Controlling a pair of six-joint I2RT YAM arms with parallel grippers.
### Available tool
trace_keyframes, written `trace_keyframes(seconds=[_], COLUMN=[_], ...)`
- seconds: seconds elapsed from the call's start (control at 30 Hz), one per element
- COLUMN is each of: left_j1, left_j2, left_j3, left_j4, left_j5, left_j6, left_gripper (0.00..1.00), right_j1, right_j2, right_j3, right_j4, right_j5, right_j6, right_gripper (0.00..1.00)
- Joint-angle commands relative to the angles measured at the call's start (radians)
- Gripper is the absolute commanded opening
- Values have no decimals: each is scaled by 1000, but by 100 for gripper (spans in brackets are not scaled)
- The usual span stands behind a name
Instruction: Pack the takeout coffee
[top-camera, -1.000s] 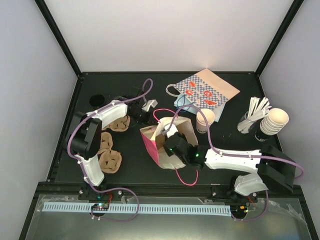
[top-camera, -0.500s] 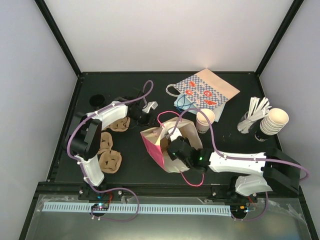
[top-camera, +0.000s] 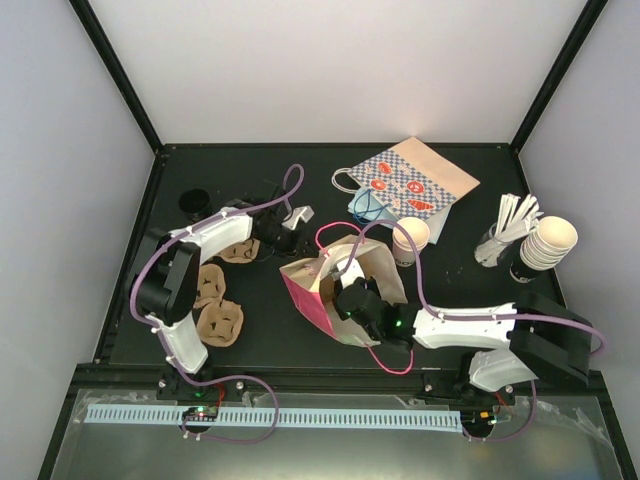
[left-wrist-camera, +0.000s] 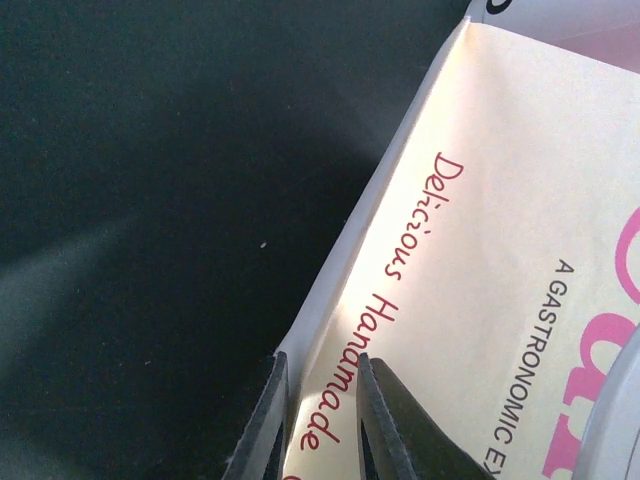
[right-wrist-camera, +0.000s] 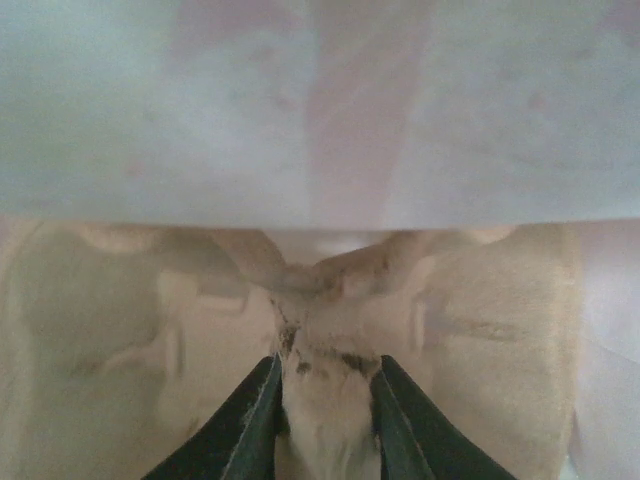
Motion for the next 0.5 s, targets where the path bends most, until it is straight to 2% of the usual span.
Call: trace_keyframes(seconds=[0.0,0.13,0.23,0.37,0.47], left_j1=[-15,-15,-15,-15,-15], left_j2=[-51,-61,-64,-65,-65], left_j3=[-20,-22,-21,-18,-14], left_j4=[-12,-15,-14,-11,-12], left_j5=[79,75,73,73,71], left_j6=[-8,-8,-9,-9,-9], left_gripper=[22,22,22,22,22], right_j1=[-2,-2,-2,-2,-2], right_j2=[20,-7,-43,-80,-91], right_j3=[16,29,32,43,55], right_j4=[59,-2,-63,-142,-199], right_j5=[59,2,-22,-82,-112], right_j6=[-6,-1,11,18,28], right_gripper=[30,38,40,51,62])
